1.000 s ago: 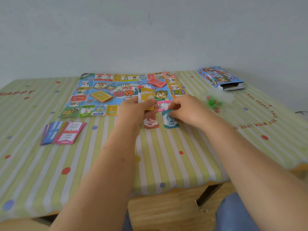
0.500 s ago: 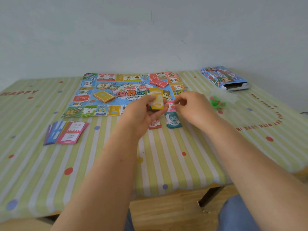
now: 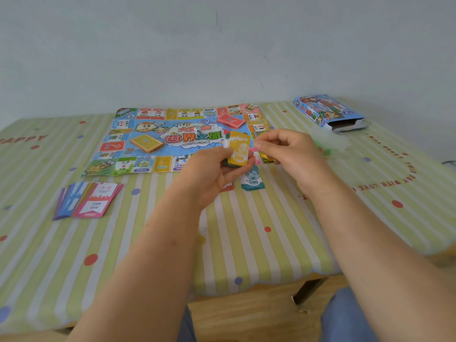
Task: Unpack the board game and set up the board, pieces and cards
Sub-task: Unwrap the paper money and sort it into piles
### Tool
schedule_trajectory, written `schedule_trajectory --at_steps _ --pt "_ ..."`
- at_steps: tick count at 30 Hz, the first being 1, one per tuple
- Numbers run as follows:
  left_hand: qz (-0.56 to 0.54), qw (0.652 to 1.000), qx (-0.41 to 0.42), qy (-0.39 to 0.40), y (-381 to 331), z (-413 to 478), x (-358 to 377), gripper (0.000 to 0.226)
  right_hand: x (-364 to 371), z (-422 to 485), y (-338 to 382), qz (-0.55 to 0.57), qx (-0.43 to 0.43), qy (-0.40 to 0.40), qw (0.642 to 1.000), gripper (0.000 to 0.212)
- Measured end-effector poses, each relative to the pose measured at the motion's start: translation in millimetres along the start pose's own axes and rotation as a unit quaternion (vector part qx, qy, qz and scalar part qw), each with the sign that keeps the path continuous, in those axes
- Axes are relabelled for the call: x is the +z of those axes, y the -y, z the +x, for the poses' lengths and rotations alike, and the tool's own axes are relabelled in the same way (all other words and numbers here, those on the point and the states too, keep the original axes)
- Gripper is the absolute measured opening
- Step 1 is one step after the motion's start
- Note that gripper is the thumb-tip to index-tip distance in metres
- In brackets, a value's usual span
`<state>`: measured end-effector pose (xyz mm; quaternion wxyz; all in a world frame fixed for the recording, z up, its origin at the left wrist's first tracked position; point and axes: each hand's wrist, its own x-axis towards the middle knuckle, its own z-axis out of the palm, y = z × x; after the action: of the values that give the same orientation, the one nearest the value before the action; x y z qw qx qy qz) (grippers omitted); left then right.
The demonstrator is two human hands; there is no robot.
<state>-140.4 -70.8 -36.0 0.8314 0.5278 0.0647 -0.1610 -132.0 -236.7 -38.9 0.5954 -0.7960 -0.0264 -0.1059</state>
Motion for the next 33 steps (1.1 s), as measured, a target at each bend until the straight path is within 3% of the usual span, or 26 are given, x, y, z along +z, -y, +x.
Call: schedule_trajectory --at_steps 7,15,33 --pt "0.061 0.998 0.022 0.022 2.7 2.1 -0.6 0.022 3.8 -1.5 0.1 0.014 -0.003 0.016 1.000 0.016" --pt "0.187 0.981 0.049 -0.025 3.8 -0.1 -0.1 0.015 4.6 -1.5 -0.3 0.008 0.000 0.018 1.000 0.013" --pt "0.168 0.977 0.105 -0.079 4.4 -0.3 2.8 0.012 3.7 -0.4 -2.4 0.042 0.036 0.041 0.998 0.010"
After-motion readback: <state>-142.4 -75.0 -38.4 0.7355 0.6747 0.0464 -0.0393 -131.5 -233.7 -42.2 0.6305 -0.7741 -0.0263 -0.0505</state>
